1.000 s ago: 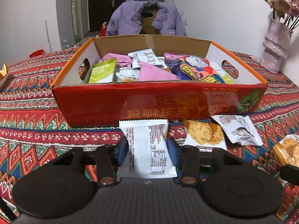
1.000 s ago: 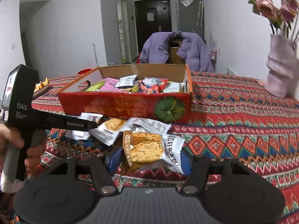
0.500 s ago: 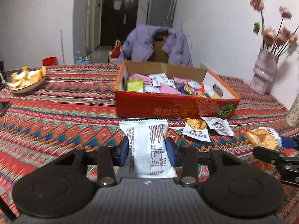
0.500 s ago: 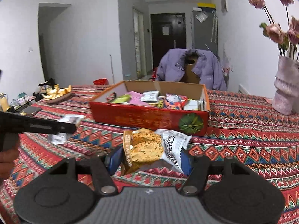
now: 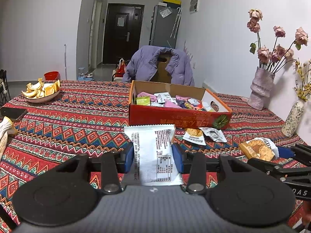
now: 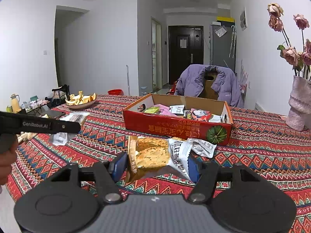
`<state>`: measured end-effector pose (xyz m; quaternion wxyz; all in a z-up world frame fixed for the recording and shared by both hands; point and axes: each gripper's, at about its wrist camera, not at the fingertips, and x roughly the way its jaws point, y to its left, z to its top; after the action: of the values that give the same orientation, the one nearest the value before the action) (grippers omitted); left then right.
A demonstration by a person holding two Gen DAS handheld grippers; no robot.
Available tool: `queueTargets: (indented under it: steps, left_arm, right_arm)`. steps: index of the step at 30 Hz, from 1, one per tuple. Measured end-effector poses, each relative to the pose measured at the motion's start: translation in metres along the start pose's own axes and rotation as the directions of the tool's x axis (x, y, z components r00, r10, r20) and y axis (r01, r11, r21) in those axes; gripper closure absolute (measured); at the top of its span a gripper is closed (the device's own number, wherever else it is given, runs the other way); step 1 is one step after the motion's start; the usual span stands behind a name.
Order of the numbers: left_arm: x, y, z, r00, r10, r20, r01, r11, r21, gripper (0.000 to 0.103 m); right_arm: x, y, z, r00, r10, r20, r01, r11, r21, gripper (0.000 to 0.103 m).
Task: Organize snacks
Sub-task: 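Carry the white packet and biscuit packet over the box and open both tools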
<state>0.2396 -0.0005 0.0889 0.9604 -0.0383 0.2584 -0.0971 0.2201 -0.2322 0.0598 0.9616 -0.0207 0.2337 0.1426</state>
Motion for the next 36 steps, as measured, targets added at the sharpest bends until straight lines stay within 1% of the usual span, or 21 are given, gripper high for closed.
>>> queueTargets:
  steps: [3, 5, 7, 11, 14, 16, 19, 22, 25, 26, 28, 30, 33, 36]
  left_arm:
    - [-0.001, 0.000, 0.003, 1.000, -0.021, -0.002, 0.021, 1.000, -0.009, 0.061]
    - [0.004, 0.001, 0.011, 0.999, -0.041, -0.004, 0.041, 0.999, -0.009, 0.061]
    - [0.012, 0.002, 0.025, 0.998, -0.068, 0.000, 0.068, 0.998, -0.003, 0.061]
    - [0.038, 0.003, 0.070, 0.993, -0.119, 0.018, 0.119, 0.993, 0.015, 0.061]
    - [0.071, 0.004, 0.108, 0.991, -0.133, 0.027, 0.132, 0.991, 0.033, 0.061]
    - [0.099, 0.009, 0.132, 0.992, -0.125, 0.029, 0.125, 0.992, 0.027, 0.061]
    - [0.150, 0.014, 0.164, 0.994, -0.107, 0.004, 0.107, 0.994, 0.007, 0.061]
    - [0.203, 0.015, 0.185, 0.996, -0.087, -0.032, 0.087, 0.996, 0.000, 0.061]
    - [0.253, 0.016, 0.193, 0.994, -0.073, -0.078, 0.074, 0.997, 0.001, 0.061]
    - [0.269, 0.017, 0.193, 0.992, -0.075, -0.099, 0.075, 0.997, -0.006, 0.061]
    - [0.301, 0.020, 0.190, 0.986, -0.080, -0.144, 0.077, 0.997, -0.024, 0.061]
    - [0.330, 0.021, 0.185, 0.981, -0.069, -0.182, 0.064, 0.997, -0.033, 0.061]
    - [0.362, 0.020, 0.178, 0.972, -0.069, -0.226, 0.066, 0.998, -0.019, 0.061]
    - [0.385, 0.017, 0.170, 0.958, -0.087, -0.274, 0.085, 0.996, -0.019, 0.060]
  right_arm:
    - [0.000, -0.002, 0.001, 1.000, 0.002, -0.003, -0.002, 1.000, -0.008, 0.041]
    - [0.002, -0.005, 0.005, 1.000, 0.003, -0.001, -0.003, 1.000, -0.013, 0.041]
    - [0.006, -0.014, 0.016, 1.000, 0.017, 0.006, -0.017, 1.000, -0.016, 0.041]
    - [0.024, -0.034, 0.050, 0.999, 0.048, 0.023, -0.047, 0.998, -0.053, 0.041]
    - [0.048, -0.051, 0.085, 0.998, 0.060, 0.031, -0.057, 0.995, -0.087, 0.041]
    - [0.070, -0.065, 0.107, 0.997, 0.068, 0.030, -0.066, 0.994, -0.083, 0.041]
    - [0.116, -0.085, 0.138, 0.997, 0.080, 0.013, -0.079, 0.994, -0.069, 0.041]
    - [0.176, -0.103, 0.159, 0.994, 0.099, -0.039, -0.100, 0.994, -0.033, 0.041]
    - [0.233, -0.108, 0.166, 0.991, 0.092, -0.093, -0.097, 0.994, -0.045, 0.041]
    - [0.256, -0.111, 0.166, 0.988, 0.095, -0.123, -0.100, 0.994, -0.035, 0.040]
    - [0.289, -0.110, 0.161, 0.981, 0.098, -0.170, -0.105, 0.994, -0.028, 0.040]
    - [0.321, -0.109, 0.155, 0.972, 0.092, -0.215, -0.100, 0.995, -0.026, 0.040]
    - [0.350, -0.105, 0.146, 0.960, 0.120, -0.253, -0.126, 0.992, -0.005, 0.040]
    - [0.363, -0.104, 0.143, 0.951, 0.148, -0.272, -0.149, 0.989, 0.014, 0.037]
